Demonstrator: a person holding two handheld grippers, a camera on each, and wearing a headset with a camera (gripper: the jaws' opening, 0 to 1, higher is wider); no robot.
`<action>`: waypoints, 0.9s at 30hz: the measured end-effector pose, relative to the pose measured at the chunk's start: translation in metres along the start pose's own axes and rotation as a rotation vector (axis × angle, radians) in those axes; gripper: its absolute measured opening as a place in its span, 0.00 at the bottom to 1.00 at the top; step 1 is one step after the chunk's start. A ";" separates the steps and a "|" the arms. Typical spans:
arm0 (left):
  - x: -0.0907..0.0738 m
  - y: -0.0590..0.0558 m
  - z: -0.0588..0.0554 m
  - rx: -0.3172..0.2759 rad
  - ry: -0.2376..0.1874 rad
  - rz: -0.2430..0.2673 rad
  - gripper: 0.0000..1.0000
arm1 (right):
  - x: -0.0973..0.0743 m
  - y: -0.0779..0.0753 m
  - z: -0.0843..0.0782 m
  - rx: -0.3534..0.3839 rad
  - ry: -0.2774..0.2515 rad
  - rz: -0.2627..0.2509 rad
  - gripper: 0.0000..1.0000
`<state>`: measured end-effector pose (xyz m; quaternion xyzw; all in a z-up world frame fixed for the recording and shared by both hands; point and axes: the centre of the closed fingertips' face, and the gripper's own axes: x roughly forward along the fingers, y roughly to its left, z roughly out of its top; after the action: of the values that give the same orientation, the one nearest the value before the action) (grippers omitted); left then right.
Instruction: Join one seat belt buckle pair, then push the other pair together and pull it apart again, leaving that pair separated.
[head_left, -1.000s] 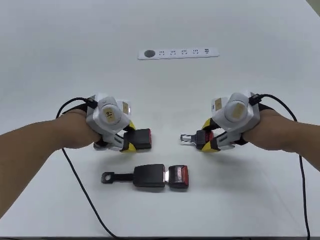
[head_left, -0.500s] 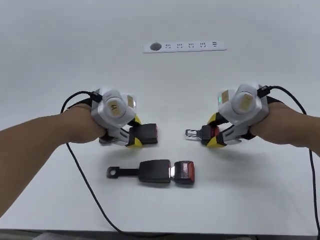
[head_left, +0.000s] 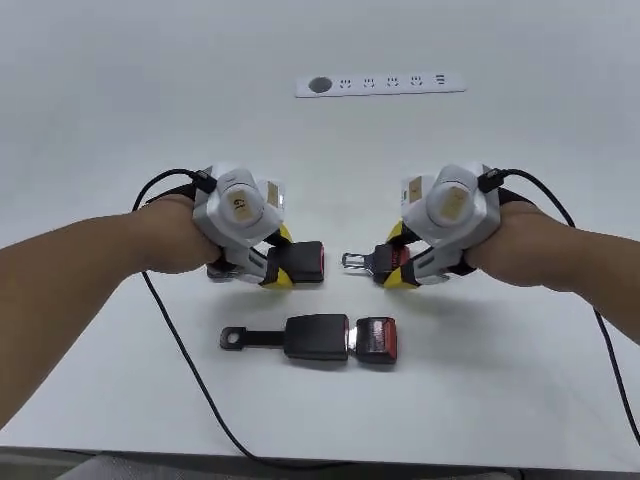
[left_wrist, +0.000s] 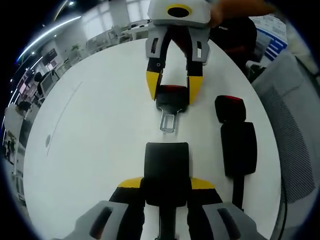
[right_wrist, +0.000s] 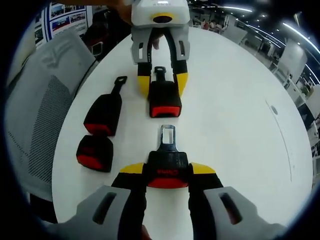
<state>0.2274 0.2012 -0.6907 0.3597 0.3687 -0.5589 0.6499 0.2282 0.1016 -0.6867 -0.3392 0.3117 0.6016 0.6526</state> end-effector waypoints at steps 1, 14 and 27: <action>0.000 0.000 0.000 -0.001 -0.001 0.000 0.33 | 0.002 0.002 0.003 -0.002 -0.001 0.001 0.31; 0.000 0.001 0.000 -0.009 -0.002 0.005 0.33 | 0.009 0.005 0.017 -0.057 0.026 -0.010 0.31; -0.002 -0.005 0.006 0.009 0.003 -0.012 0.33 | 0.013 0.006 0.028 -0.034 -0.042 0.035 0.30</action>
<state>0.2227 0.1963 -0.6864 0.3612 0.3694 -0.5640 0.6442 0.2231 0.1323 -0.6818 -0.3323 0.2935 0.6249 0.6426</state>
